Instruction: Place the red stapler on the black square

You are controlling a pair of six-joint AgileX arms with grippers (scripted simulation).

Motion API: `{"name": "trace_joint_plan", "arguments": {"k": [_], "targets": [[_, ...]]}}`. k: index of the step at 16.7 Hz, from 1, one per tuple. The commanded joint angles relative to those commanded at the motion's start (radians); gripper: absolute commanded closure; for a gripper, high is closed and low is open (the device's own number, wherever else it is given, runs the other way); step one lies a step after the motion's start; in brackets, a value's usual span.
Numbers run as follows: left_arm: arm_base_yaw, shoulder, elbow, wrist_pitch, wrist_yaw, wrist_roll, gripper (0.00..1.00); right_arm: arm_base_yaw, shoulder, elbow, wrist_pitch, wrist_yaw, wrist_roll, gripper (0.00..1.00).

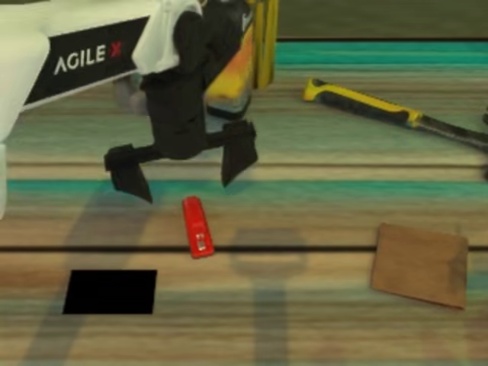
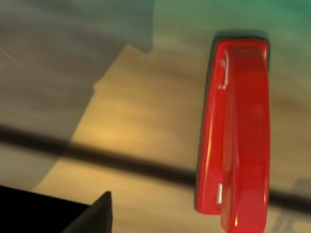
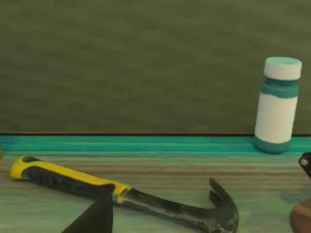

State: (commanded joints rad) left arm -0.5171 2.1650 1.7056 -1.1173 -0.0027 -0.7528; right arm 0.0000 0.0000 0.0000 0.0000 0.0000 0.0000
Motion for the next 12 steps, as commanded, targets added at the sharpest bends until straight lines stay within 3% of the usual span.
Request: {"name": "trace_joint_plan", "arguments": {"k": [5, 10, 12], "targets": [[0.0, 0.065, -0.136, 0.208, 0.001, 0.0, 0.0, 0.0, 0.0, 0.0, 0.0, 0.0, 0.0, 0.0], [-0.001, 0.074, -0.152, 0.227, 0.001, 0.0, 0.0, 0.0, 0.0, 0.0, 0.0, 0.0, 0.0, 0.0], [-0.001, 0.074, -0.152, 0.227, 0.001, 0.0, 0.15, 0.0, 0.0, 0.0, 0.0, 0.0, 0.0, 0.0]]}}
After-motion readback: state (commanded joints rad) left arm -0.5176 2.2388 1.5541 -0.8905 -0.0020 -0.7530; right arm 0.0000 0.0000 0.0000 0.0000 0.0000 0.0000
